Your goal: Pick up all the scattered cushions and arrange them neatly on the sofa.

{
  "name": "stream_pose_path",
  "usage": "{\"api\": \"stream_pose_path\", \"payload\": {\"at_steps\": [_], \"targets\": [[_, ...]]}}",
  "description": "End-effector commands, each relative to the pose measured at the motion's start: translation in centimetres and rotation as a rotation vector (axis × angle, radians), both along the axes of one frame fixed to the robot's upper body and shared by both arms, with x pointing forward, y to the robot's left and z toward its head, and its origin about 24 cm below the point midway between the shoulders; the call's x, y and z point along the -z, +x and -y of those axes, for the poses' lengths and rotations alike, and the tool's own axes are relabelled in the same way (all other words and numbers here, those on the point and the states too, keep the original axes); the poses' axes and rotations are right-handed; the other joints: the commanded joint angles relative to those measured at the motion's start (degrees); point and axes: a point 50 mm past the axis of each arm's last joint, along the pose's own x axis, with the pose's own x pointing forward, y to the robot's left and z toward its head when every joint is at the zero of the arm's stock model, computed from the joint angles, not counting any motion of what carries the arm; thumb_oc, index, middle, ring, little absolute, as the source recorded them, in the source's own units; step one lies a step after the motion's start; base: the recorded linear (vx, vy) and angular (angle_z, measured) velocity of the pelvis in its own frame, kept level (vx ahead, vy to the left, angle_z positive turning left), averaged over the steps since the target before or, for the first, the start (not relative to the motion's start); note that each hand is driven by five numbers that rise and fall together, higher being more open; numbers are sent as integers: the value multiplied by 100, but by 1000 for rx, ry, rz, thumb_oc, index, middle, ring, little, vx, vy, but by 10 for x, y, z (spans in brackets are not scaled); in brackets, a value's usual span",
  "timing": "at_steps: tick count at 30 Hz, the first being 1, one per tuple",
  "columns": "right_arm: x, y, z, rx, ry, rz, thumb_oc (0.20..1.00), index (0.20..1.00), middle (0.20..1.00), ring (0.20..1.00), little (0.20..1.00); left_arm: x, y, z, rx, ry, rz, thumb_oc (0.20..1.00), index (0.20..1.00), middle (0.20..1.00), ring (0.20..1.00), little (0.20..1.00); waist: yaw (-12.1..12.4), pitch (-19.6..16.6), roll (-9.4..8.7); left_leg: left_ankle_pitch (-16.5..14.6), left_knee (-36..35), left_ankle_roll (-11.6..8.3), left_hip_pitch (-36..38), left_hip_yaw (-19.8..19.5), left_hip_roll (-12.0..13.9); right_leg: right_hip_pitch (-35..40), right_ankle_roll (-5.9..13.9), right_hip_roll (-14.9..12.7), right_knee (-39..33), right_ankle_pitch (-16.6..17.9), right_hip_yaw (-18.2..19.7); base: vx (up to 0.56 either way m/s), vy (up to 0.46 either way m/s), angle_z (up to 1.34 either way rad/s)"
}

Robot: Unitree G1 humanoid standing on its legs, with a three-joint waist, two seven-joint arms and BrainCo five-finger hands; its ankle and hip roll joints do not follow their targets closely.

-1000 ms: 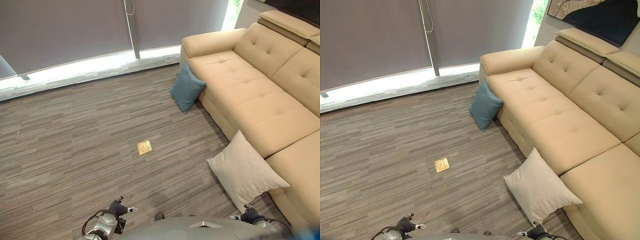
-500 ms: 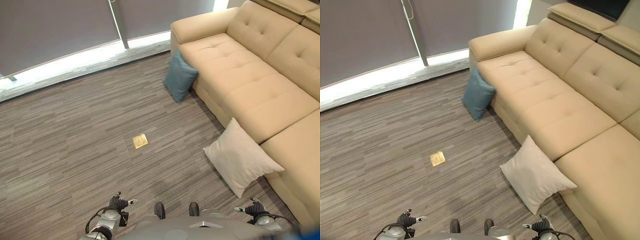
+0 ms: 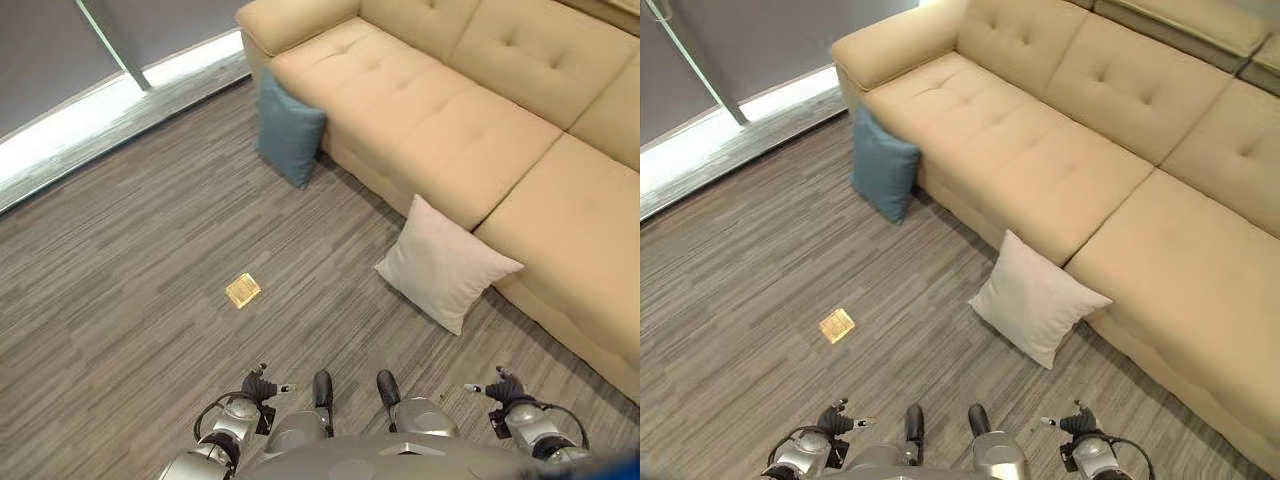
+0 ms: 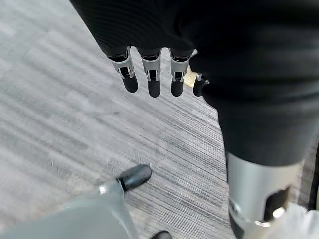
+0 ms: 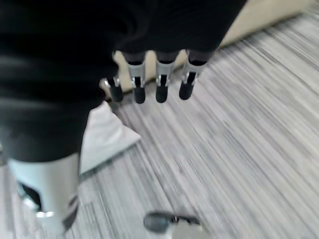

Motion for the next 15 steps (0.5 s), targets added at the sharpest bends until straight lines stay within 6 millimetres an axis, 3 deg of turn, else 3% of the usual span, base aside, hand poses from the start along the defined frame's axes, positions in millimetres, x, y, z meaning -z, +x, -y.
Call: {"api": "stream_pose_path", "payload": {"at_steps": [1,3,5,6,7,8,9,12,14,15], "targets": [[-6,14,6,-23,-20,30,1000,1000,1000,1000,1000,-5,2,-17,-7,50,23,1000,1000,1000,1000,1000,120,-171,-149,-699,669,-254,-247,100,162,-294,431,69,703,-342,-255,52,209,-100],[-8,20,2,-48,-19,46,1000,1000,1000,1000,1000,-5,-2,-21,-23,62,14,1000,1000,1000,1000,1000,153,-149,-157,-768,678,-220,-184,246,157,-454,487,59,857,-320,-434,49,109,-96],[-11,26,0,-74,-25,66,1000,1000,1000,1000,1000,-4,-5,-24,-36,65,9,1000,1000,1000,1000,1000,258,-154,-159,-818,603,-231,-50,416,170,-525,481,-52,834,-288,-1041,97,34,-101],[-14,36,-4,-105,-24,94,1000,1000,1000,1000,1000,-5,-3,-24,-44,59,16,1000,1000,1000,1000,1000,367,-144,-111,-839,548,-275,51,565,235,-596,385,-257,889,-314,-2041,118,-9,-113],[-16,39,-4,-114,-32,104,1000,1000,1000,1000,1000,-5,-3,-25,-48,56,18,1000,1000,1000,1000,1000,432,-153,-92,-856,525,-297,99,678,276,-588,330,-378,892,-335,-2600,183,-32,-165],[-15,39,-5,-124,-34,102,1000,1000,1000,1000,1000,-5,-3,-25,-45,55,15,1000,1000,1000,1000,1000,451,-199,-60,-953,468,-340,207,732,321,-537,328,-393,894,-464,-2915,147,-65,-136],[-16,38,-1,-119,-46,97,1000,1000,1000,1000,1000,-5,-4,-25,-30,58,5,1000,1000,1000,1000,1000,415,-215,-99,-914,489,-324,256,911,286,-462,304,-390,692,-383,-3065,217,-119,-92],[-13,26,7,-70,-53,76,1000,1000,1000,1000,1000,-5,0,-18,0,43,12,1000,1000,1000,1000,1000,329,-261,-140,-1055,751,-411,257,883,291,-262,222,-233,385,-336,-2810,169,-167,12],[-8,15,11,-31,-51,39,1000,1000,1000,1000,1000,-3,2,-9,27,22,4,1000,1000,1000,1000,1000,262,-225,-181,-1145,1267,-516,145,853,362,-44,144,-150,172,-357,-2705,138,-196,21],[-8,12,13,-27,-63,25,1000,1000,1000,1000,1000,-3,8,-4,32,9,16,1000,1000,1000,1000,1000,276,-162,-226,-1057,1887,-601,-130,729,421,79,60,-130,72,-348,-2629,56,-113,9]]}}
